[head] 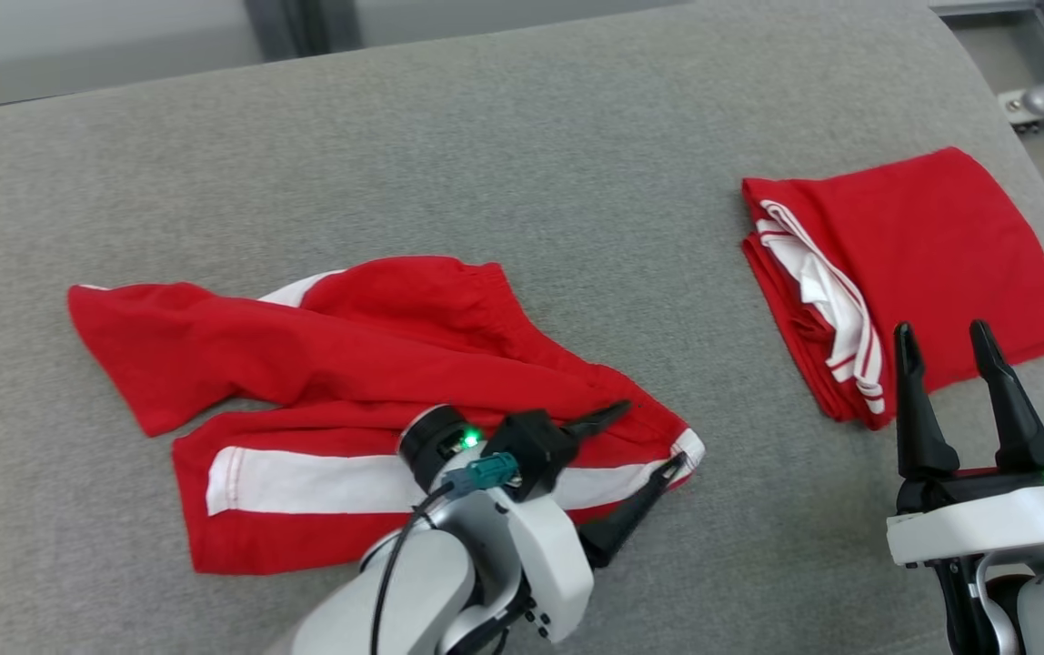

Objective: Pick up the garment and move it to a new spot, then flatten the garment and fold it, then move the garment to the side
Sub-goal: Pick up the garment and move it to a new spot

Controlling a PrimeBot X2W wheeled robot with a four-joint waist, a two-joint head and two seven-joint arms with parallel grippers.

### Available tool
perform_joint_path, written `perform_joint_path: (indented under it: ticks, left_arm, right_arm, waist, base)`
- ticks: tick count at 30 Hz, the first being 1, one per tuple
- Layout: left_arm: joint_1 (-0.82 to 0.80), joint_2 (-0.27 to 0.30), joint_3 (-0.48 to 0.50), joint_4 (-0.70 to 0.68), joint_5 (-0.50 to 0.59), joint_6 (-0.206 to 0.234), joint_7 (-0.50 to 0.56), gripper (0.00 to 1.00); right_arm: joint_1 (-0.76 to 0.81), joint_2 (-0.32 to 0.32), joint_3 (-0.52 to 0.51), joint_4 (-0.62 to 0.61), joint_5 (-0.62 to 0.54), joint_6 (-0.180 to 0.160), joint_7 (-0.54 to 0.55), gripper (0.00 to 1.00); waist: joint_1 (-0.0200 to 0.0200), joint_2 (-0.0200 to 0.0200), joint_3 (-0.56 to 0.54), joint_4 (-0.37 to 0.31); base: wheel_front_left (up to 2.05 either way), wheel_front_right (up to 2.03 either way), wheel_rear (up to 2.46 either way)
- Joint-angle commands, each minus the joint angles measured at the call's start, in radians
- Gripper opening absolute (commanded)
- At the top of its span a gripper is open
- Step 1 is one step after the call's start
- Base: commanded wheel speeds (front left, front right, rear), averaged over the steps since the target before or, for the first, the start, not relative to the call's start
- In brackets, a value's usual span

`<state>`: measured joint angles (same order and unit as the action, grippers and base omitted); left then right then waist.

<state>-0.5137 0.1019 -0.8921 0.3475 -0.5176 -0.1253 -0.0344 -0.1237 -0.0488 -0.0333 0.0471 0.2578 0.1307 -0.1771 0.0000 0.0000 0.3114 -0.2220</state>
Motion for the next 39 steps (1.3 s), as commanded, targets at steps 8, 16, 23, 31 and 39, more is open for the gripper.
perform_joint_path:
  ticks: [8, 16, 23, 31, 39]
  left_arm:
    - [0.05, 0.076, 0.11, -0.099, 0.007, 0.124, -0.095, 1.0]
    - [0.112, 0.17, 0.298, -0.176, -0.035, 0.26, -0.187, 1.0]
    - [0.195, 0.228, 0.483, -0.223, -0.06, 0.336, -0.226, 1.0]
    - [0.364, 0.234, 0.632, -0.312, -0.013, 0.347, -0.229, 1.0]
    - [0.494, 0.234, 0.631, -0.336, 0.03, 0.341, -0.229, 1.0]
  right_arm:
    - [0.003, -0.004, -0.024, -0.03, -0.045, 0.0, 0.023, 1.0]
    - [0.015, -0.004, -0.037, -0.064, -0.069, 0.0, 0.051, 1.0]
    - [0.034, -0.005, -0.035, -0.074, -0.086, 0.0, 0.066, 1.0]
    - [0.089, -0.006, -0.025, -0.07, -0.103, 0.0, 0.086, 1.0]
    - [0.162, -0.005, -0.017, -0.077, -0.093, 0.0, 0.108, 1.0]
  waist:
    - [0.0, 0.0, -0.064, 0.105]
    - [0.0, 0.0, -0.102, 0.172]
    - [0.0, 0.0, -0.143, 0.202]
    - [0.0, 0.0, -0.211, 0.208]
    - [0.0, 0.0, -0.267, 0.202]
  base:
    - [0.0, 0.0, 0.0]
    - [0.0, 0.0, 0.0]
    - [0.0, 0.0, 0.0]
    - [0.0, 0.0, 0.0]
    - [0.0, 0.0, 0.0]
